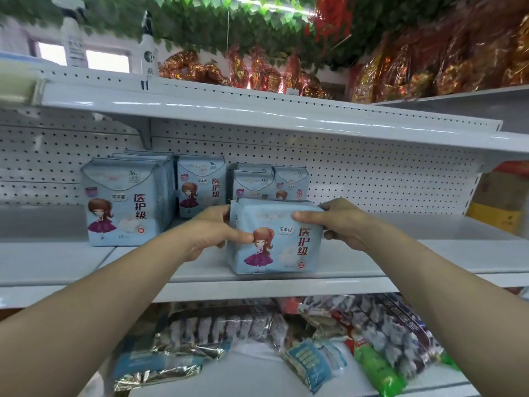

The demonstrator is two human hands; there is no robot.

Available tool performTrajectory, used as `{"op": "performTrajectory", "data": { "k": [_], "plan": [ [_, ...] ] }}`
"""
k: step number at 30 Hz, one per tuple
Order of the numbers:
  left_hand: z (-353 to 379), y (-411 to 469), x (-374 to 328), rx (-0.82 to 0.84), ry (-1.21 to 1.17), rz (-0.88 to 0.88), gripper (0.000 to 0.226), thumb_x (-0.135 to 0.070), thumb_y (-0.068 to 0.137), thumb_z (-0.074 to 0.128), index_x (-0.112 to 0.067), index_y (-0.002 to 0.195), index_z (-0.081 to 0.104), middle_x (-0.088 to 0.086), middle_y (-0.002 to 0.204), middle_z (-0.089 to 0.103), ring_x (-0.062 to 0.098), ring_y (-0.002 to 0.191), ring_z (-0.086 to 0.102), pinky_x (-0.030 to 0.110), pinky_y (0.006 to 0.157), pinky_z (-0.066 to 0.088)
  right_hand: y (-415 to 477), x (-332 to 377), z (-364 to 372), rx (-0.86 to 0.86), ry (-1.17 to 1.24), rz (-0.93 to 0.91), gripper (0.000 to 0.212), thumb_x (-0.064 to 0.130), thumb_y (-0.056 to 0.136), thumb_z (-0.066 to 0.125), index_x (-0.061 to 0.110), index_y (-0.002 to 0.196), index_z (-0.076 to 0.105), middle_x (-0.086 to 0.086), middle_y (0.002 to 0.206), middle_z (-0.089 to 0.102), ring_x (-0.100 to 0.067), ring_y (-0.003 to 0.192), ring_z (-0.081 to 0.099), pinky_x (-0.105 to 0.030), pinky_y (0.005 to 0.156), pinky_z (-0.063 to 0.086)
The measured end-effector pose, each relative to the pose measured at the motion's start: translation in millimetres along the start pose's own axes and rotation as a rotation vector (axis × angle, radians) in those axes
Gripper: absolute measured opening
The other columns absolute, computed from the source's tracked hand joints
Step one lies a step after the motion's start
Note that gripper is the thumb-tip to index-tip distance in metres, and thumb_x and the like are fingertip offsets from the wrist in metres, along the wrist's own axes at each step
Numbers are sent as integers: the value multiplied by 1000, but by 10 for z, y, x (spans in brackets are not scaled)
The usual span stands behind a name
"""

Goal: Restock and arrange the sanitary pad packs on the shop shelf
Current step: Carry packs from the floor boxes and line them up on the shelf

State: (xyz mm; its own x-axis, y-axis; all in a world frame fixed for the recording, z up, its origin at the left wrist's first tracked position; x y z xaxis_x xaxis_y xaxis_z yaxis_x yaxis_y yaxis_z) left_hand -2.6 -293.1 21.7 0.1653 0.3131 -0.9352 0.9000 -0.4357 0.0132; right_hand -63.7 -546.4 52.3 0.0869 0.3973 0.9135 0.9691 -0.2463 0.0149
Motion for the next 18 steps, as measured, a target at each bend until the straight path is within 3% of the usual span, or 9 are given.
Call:
{"op": "performTrajectory", "data": {
  "k": [2, 5, 8, 11, 15, 18],
  "plan": [
    [-104, -83, 49, 2, 27, 0, 58, -10, 76, 85, -34, 124, 60, -7, 112, 72, 15, 105, 65, 29, 73, 50, -32, 31, 131, 45, 23, 31, 47, 35, 73, 89, 8, 107, 72, -2, 93, 78, -14, 77, 64, -23, 61, 47],
    [-219, -207, 126, 32, -44, -32, 64, -15, 76, 86, -35, 129, 56, -5, 117, 71, 16, 103, 70, 32, 78, 60, -90, 86, 291, 91, 98, 59, 51, 38, 72, 89, 15, 114, 70, 0, 107, 77, -12, 95, 71, -25, 69, 58],
    [-284, -313, 119, 18, -127, -39, 62, -33, 75, 83, -32, 131, 56, -1, 117, 71, 19, 102, 71, 32, 82, 60, -119, 146, 408, 94, 148, 69, 58, 46, 69, 88, 19, 116, 68, -1, 120, 71, -15, 107, 68, -29, 74, 62],
    [-320, -396, 103, 8, -257, -51, 77, -52, 60, 81, -29, 130, 57, 2, 122, 69, 25, 101, 73, 36, 86, 59, -161, 213, 481, 95, 184, 94, 70, 59, 63, 87, 21, 119, 68, -2, 127, 64, -20, 113, 64, -34, 74, 63],
    [-348, -491, 65, -42, -349, -46, 77, -71, 59, 71, -20, 116, 62, 2, 132, 59, 31, 100, 72, 43, 91, 58, -213, 282, 516, 58, 264, 143, 61, 66, 72, 78, 22, 113, 67, -3, 107, 70, -24, 99, 70, -50, 83, 61],
    [-324, -542, 48, -125, -329, -36, 70, -75, 59, 66, -15, 96, 63, 2, 128, 58, 29, 103, 67, 46, 95, 56, -213, 309, 588, 59, 299, 149, 51, 62, 81, 72, 19, 109, 66, -4, 80, 77, -23, 79, 75, -50, 75, 62]
  ]
}}
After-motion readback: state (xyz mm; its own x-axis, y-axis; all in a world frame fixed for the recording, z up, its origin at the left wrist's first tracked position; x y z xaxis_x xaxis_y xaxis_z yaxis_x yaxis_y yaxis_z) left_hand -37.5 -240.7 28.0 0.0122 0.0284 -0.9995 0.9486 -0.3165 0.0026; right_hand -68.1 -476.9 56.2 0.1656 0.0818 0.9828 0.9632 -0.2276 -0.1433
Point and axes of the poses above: each hand's wrist, its own y-axis towards the middle knuckle, its own z-axis out of the palm, x = y × z, the point moved 2 cm from there along y, towards the middle knuckle
